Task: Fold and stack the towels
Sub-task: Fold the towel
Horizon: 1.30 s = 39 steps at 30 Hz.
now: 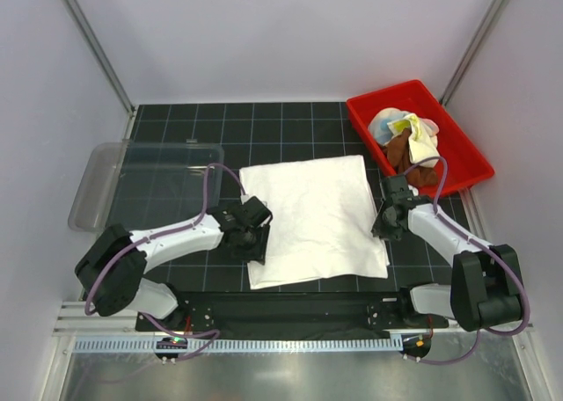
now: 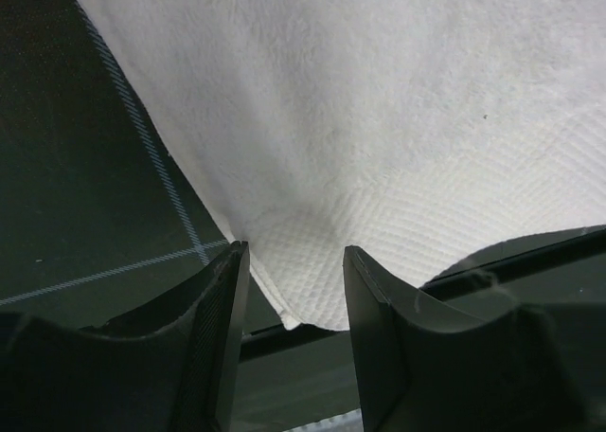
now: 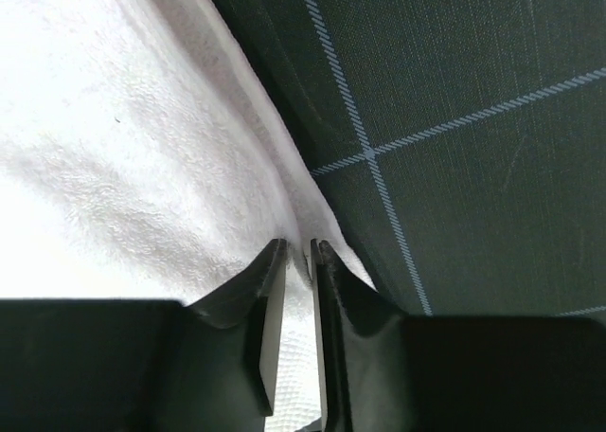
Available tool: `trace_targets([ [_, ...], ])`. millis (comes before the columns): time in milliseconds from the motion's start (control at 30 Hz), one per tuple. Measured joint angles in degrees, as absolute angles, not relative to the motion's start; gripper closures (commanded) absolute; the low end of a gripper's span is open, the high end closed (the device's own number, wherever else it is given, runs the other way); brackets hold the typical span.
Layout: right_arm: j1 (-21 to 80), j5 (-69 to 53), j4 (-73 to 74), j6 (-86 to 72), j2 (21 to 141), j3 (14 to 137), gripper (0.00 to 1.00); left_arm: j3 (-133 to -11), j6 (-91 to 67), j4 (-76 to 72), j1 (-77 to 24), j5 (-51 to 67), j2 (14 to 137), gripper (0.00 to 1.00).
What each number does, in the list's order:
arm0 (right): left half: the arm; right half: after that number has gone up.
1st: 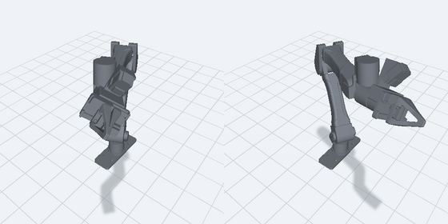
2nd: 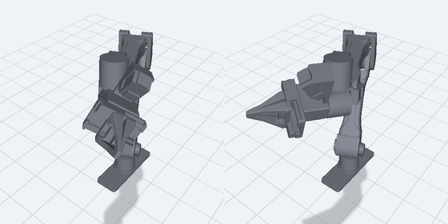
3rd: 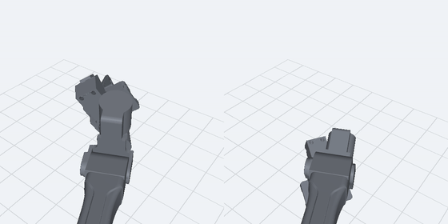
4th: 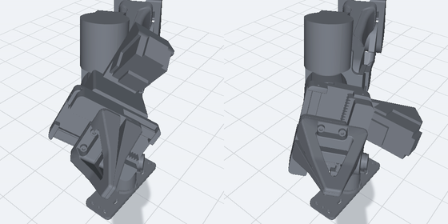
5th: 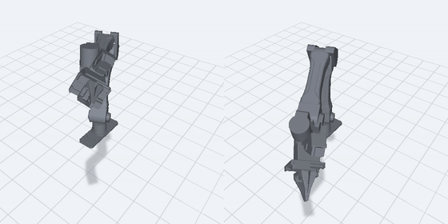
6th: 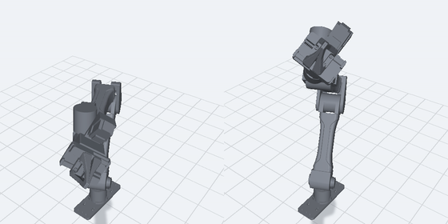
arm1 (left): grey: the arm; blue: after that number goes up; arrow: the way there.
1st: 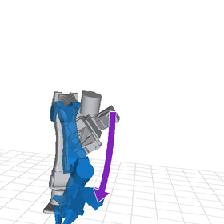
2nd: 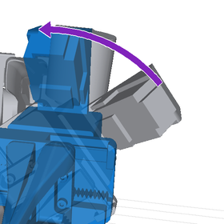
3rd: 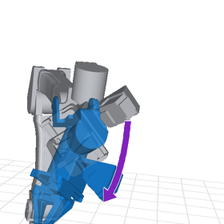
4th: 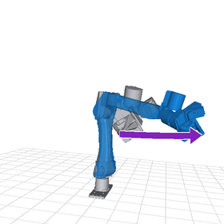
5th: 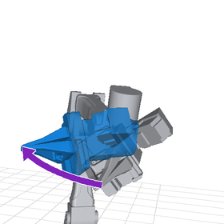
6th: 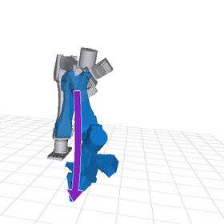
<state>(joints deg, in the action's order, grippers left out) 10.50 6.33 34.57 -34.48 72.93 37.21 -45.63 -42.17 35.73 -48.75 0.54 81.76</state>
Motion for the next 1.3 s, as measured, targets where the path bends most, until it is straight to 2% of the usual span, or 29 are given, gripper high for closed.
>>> trace_targets([
  [67,10.5,6.3,34.5,-34.3,72.9,37.2,0.86,-45.3,-43.2,34.9,-49.3,0.8,80.6,0.55],
  [300,10.5,6.7,34.6,-34.1,72.7,37.3,0.99,-42.5,-46.0,32.3,-50.9,0.9,78.0,0.61],
  [500,10.5,6.8,35.0,-34.1,72.0,37.8,0.99,-40.9,-46.9,31.4,-51.5,0.0,78.5,0.67],
  [1033,10.5,8.5,35.0,-33.0,71.9,43.7,0.99,-40.4,-48.1,28.9,-52.5,-1.1,80.5,0.67],
  [1300,10.5,9.5,32.7,-32.9,78.3,44.3,0.88,-40.3,-48.9,28.9,-52.8,-1.9,80.1,0.65],
])
